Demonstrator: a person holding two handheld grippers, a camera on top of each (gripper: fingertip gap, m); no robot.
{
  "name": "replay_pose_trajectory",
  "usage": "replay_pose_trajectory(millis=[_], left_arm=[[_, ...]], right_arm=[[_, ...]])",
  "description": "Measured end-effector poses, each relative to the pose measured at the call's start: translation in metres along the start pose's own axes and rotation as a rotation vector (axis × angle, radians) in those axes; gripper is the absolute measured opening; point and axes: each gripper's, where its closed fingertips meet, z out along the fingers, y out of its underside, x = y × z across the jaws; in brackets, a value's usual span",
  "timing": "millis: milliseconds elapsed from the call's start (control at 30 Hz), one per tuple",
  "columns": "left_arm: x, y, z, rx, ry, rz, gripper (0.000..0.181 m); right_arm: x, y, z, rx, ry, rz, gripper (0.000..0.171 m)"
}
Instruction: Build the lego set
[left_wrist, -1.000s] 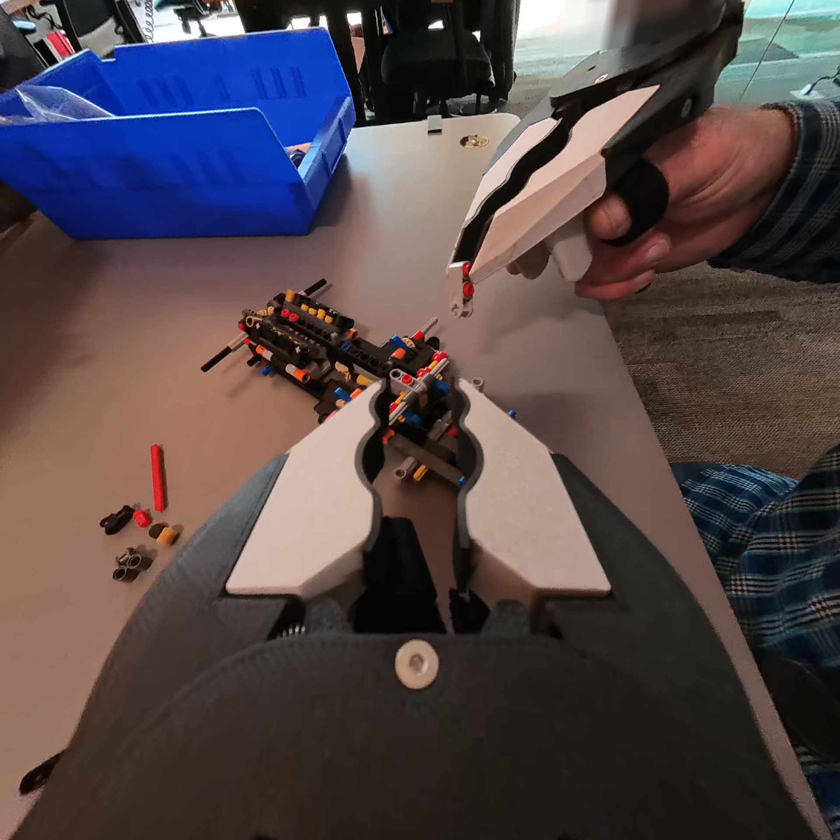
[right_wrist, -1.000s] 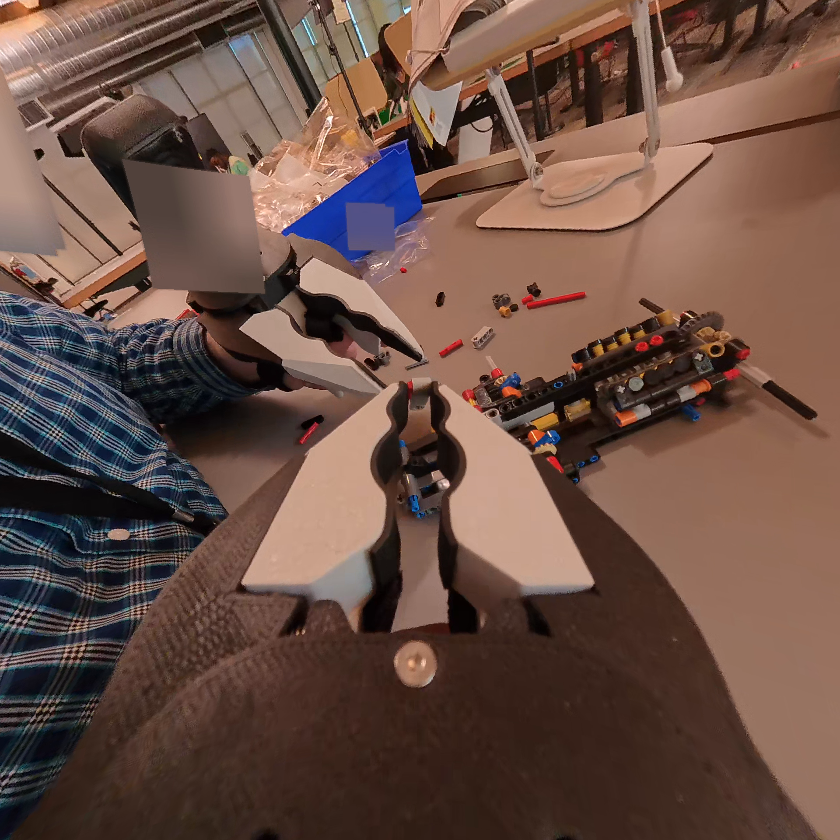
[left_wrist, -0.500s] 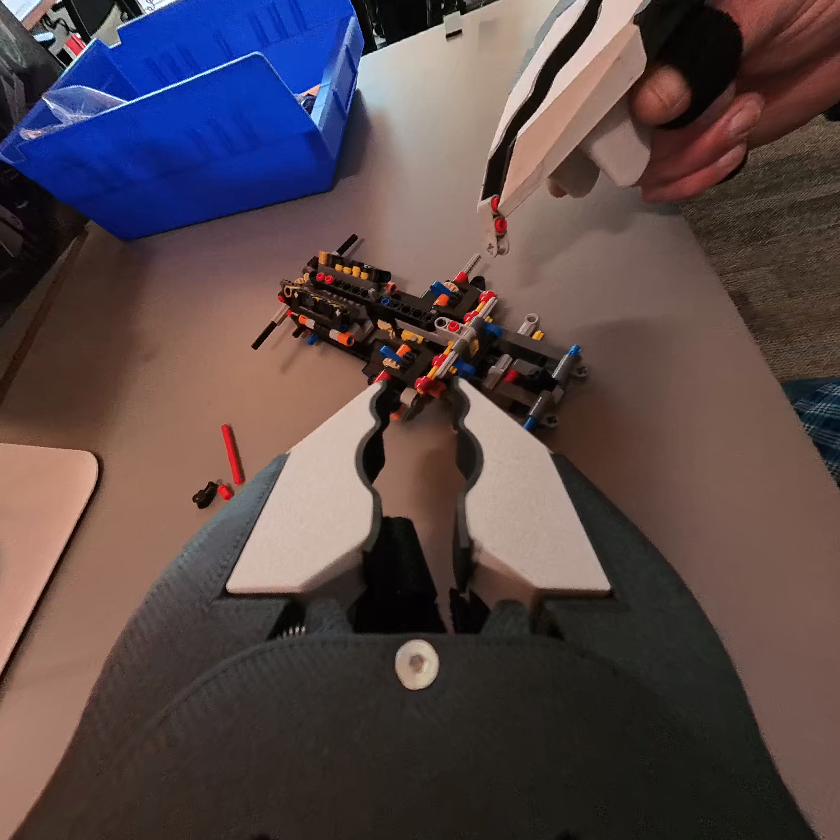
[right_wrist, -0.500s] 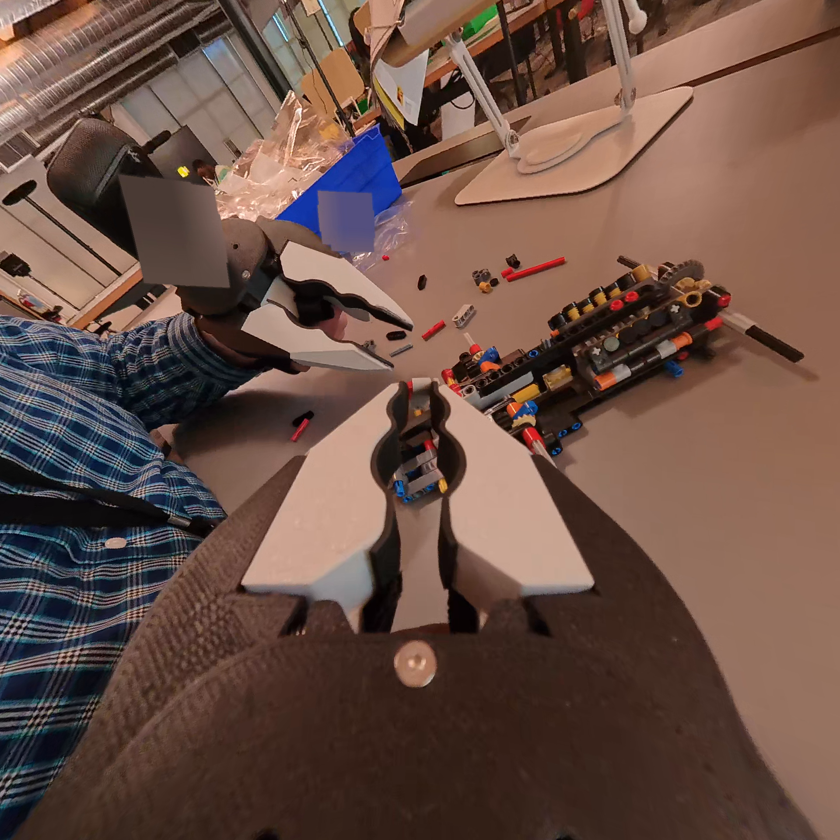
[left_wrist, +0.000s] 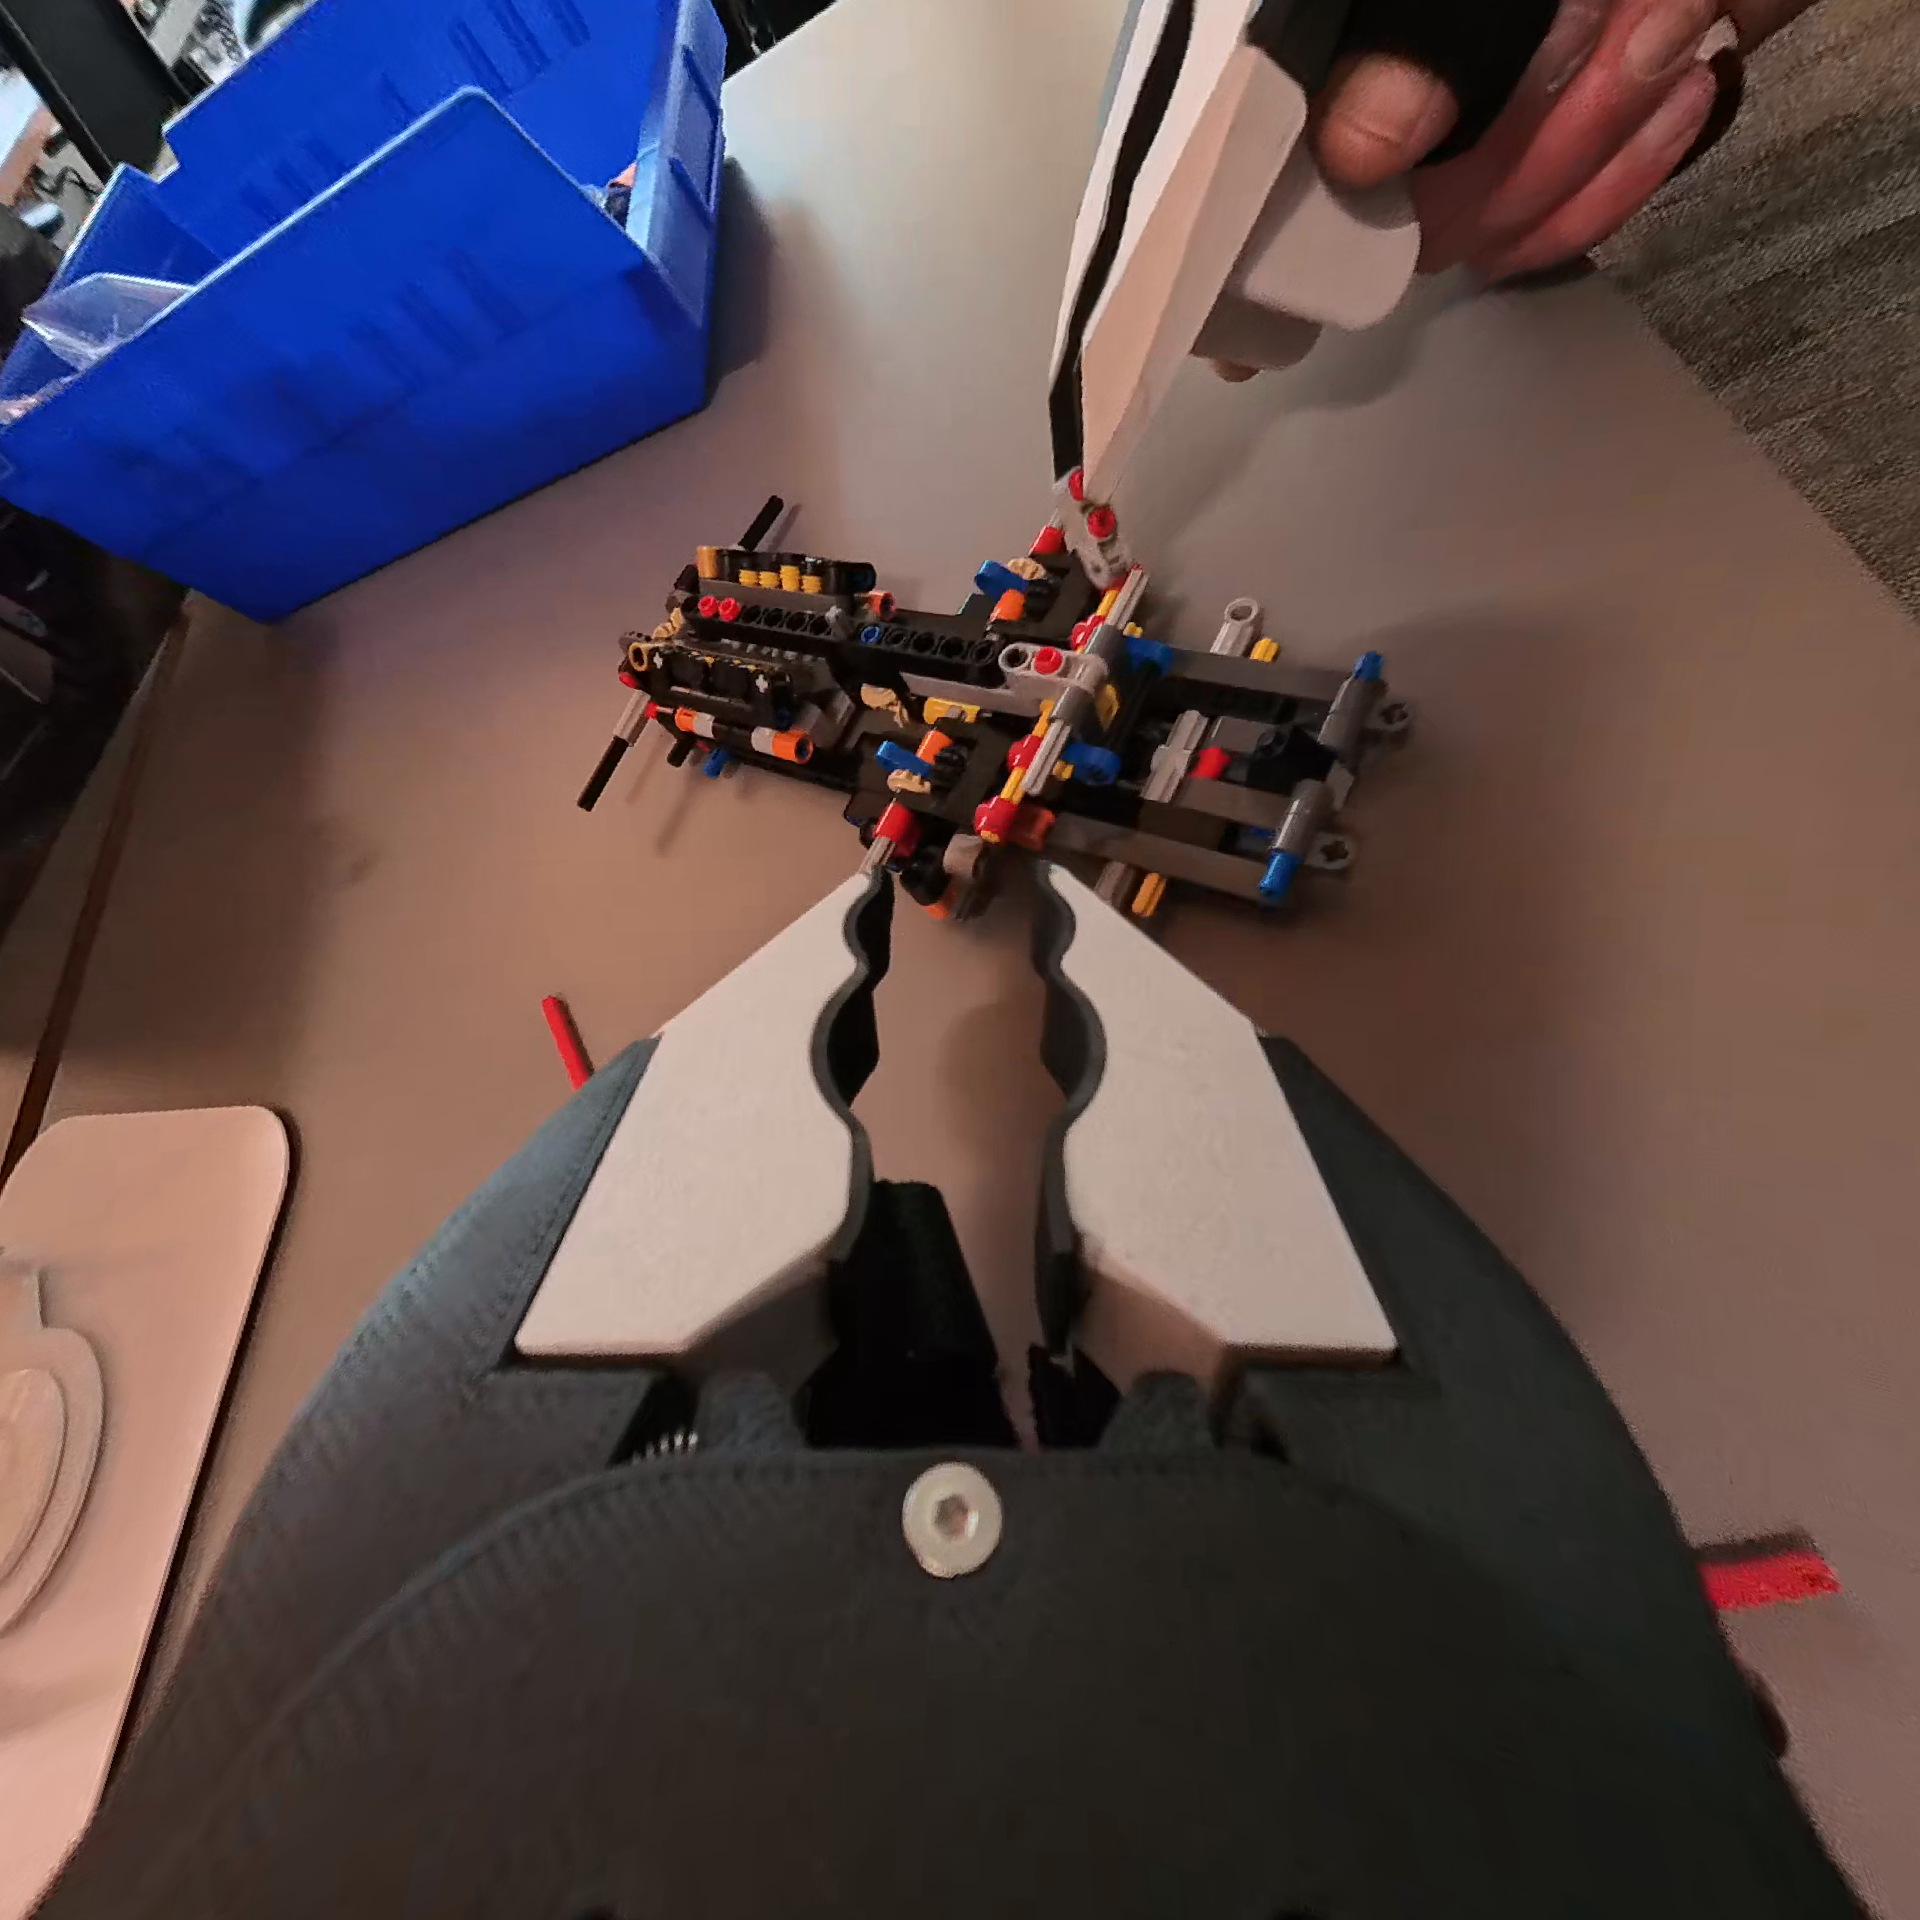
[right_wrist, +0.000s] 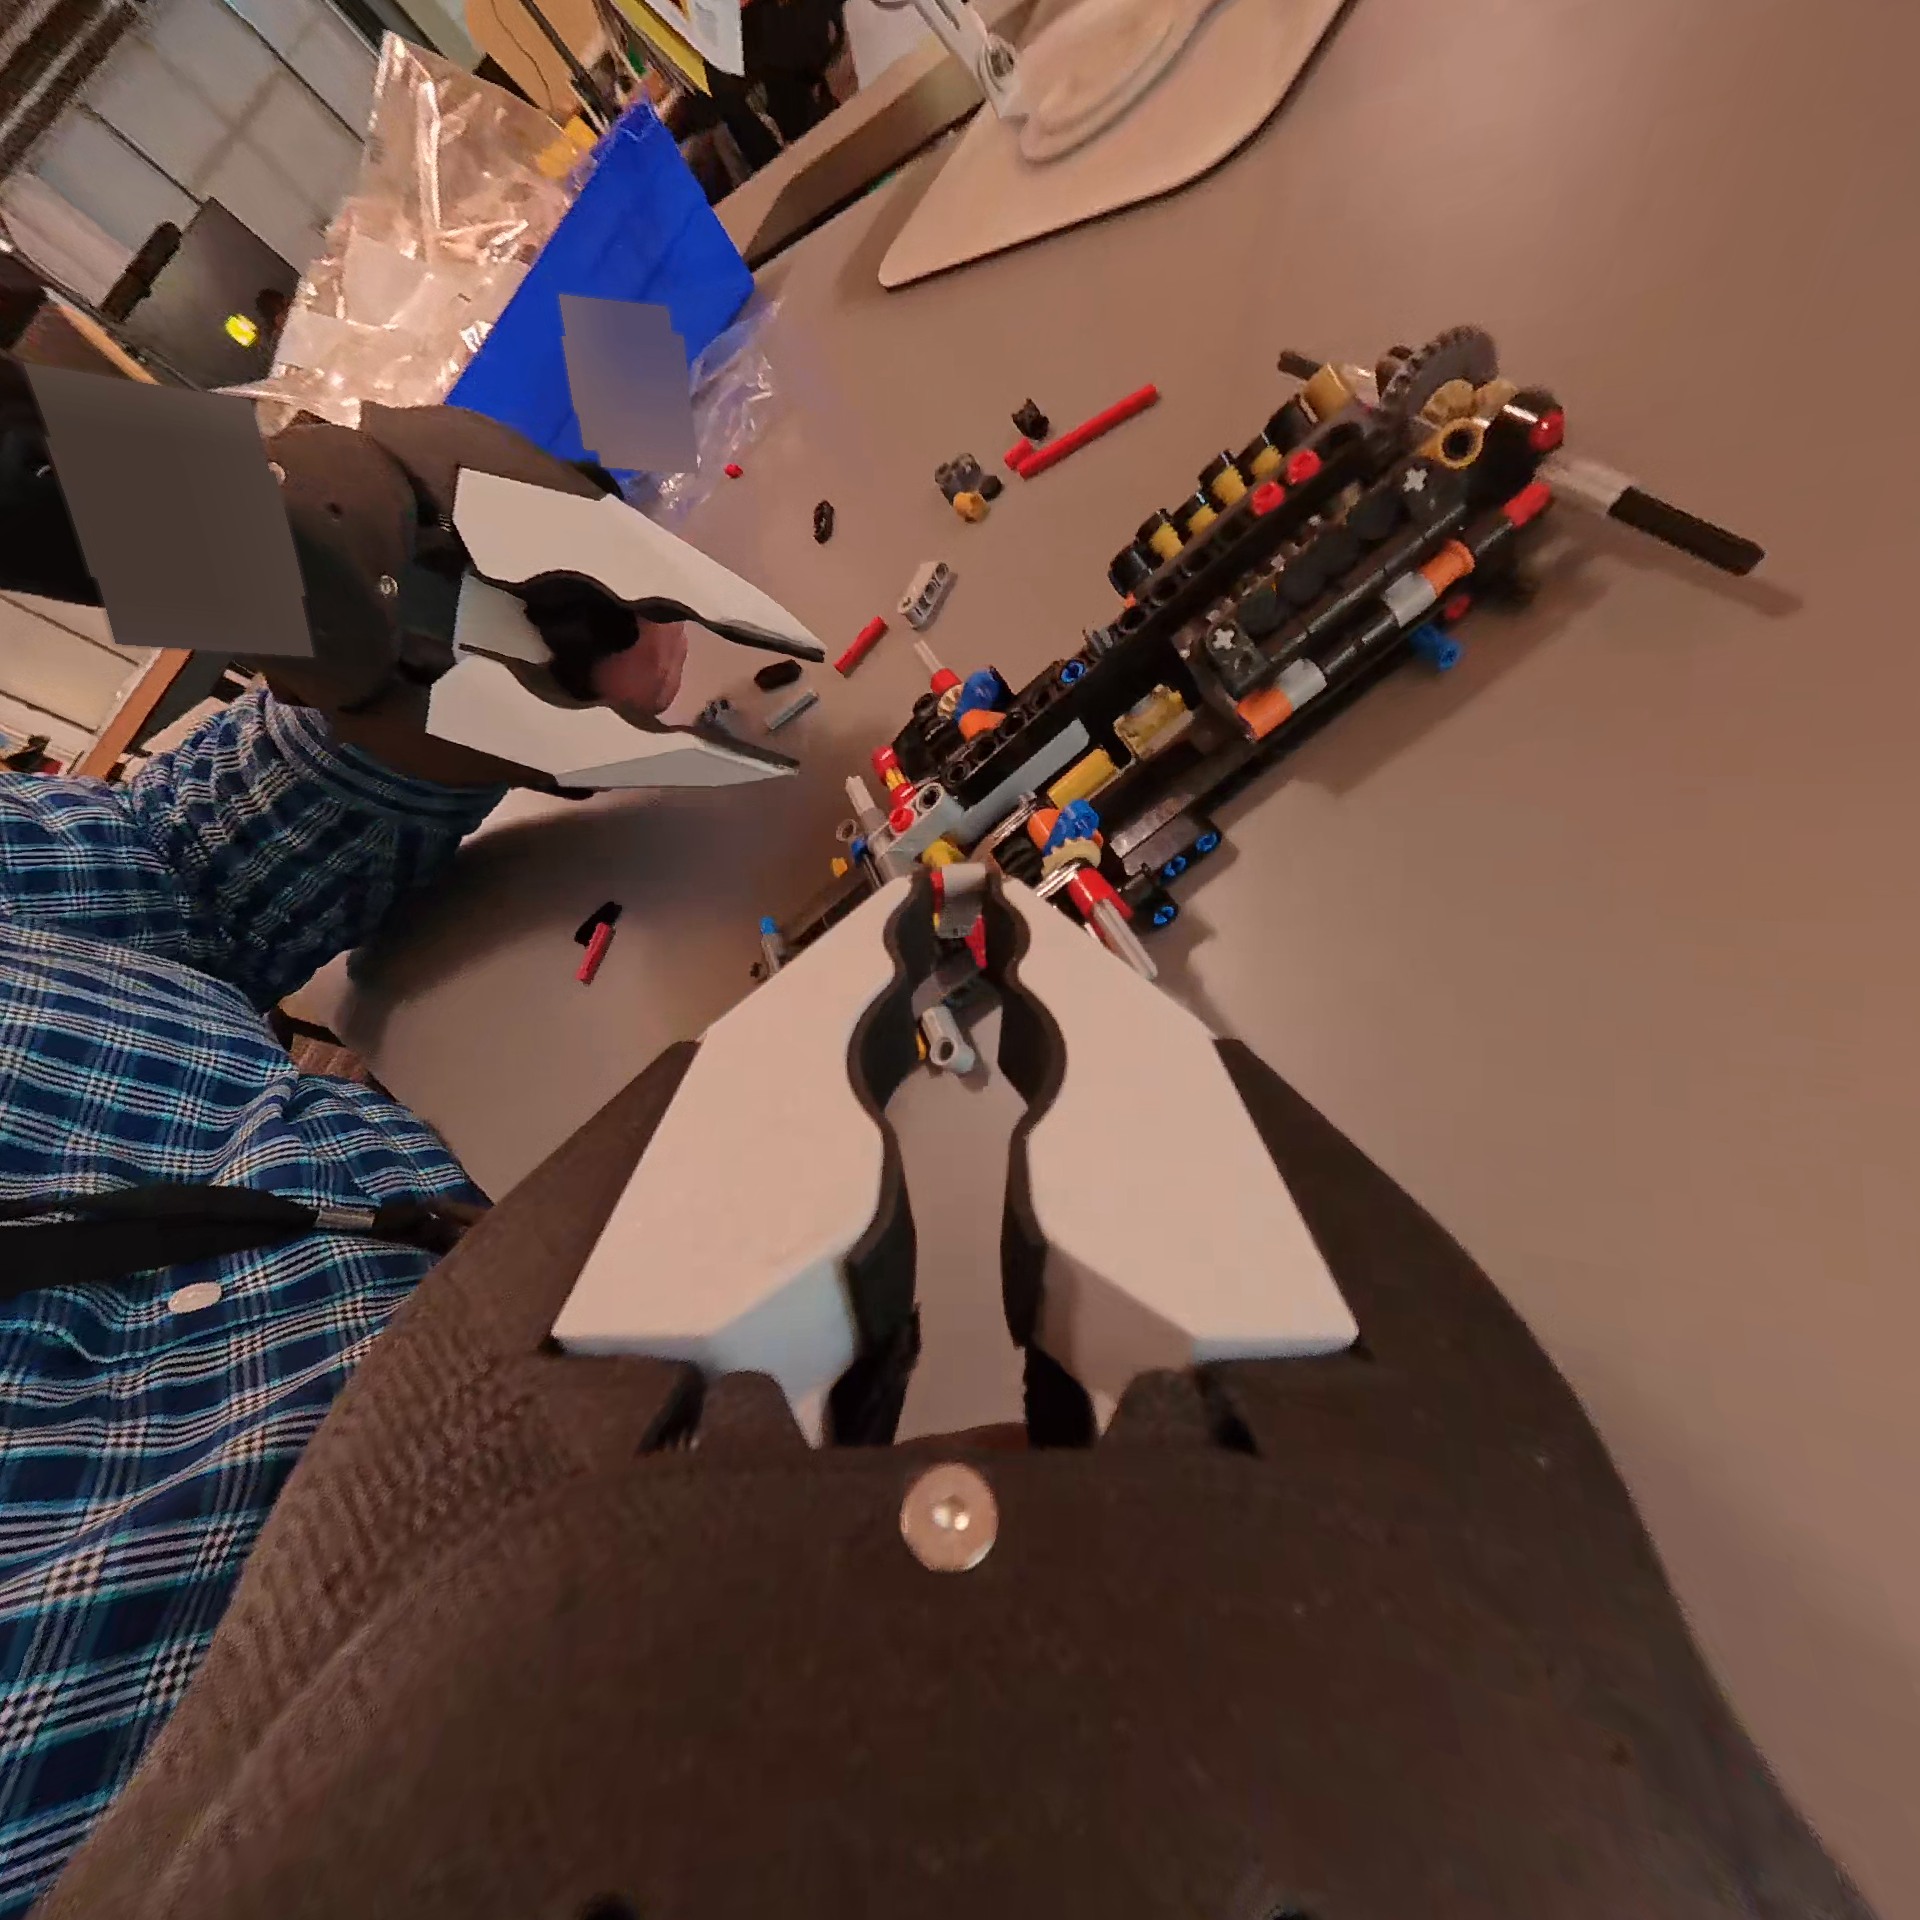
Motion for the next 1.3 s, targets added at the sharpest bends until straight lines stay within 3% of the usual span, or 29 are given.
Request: replay_pose_trajectory(millis=[767,1300], left_arm=[[0.018,-0.009,0.024,0.033,0.105,0.063,0.013],[0.015,-0.006,0.028,0.013,0.104,0.092,0.005]], right_arm=[[-0.007,0.01,0.004,-0.131,-0.11,-0.031,0.006],[-0.005,0.004,0.005,-0.118,-0.166,0.035,0.006]])
